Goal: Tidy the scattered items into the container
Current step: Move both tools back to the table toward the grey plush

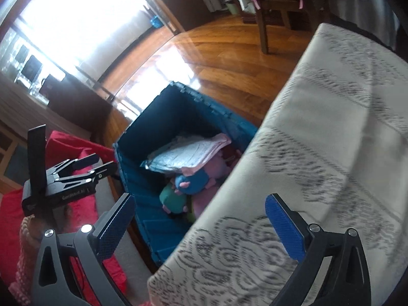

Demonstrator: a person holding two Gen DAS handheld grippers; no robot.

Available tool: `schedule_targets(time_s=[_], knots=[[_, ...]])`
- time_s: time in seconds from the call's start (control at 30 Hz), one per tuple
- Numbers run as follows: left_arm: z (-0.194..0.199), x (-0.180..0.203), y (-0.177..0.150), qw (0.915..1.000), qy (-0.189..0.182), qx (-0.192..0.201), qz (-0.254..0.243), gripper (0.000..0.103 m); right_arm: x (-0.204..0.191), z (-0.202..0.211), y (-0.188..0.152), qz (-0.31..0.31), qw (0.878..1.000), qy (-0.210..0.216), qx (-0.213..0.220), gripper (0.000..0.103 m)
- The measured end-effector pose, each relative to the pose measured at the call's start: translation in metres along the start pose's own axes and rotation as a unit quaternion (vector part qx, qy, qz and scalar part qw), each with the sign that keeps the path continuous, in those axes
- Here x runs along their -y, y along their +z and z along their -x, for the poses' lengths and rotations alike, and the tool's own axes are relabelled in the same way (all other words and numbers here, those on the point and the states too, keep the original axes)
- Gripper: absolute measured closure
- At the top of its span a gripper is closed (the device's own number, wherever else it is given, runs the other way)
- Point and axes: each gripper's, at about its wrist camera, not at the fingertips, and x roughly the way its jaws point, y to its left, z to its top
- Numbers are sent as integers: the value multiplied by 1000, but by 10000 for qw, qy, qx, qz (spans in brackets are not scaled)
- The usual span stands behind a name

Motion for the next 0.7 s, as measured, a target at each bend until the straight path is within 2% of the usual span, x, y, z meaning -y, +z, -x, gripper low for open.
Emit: schedule_targets(time_s=[0.1,0.17,0.3,0.4,0.47,0.63,0.7], knots=[[19,53,14,9983,-375,182,-414,30,32,67,-12,-172,9977,-245,606,0],[29,96,21,9950,-654,255,-706,30,58,116,-24,-373,9928,-564,992,0],[43,195,32,9816,-1269,370,-1380,30,117,202,-56,-965,9732,-1346,1597,0],[49,279,36,9654,-1717,466,-1905,30,164,261,-93,-1488,9523,-1833,1931,0],[51,338,32,9513,-2020,449,-2284,30,194,294,-120,-1828,9374,-2141,2050,0],[59,478,10,9117,-2523,320,-3226,30,238,347,-175,-2421,9039,-2787,2158,0],[63,520,-1,8995,-2635,271,-3474,30,248,363,-192,-2628,8933,-2918,2185,0]])
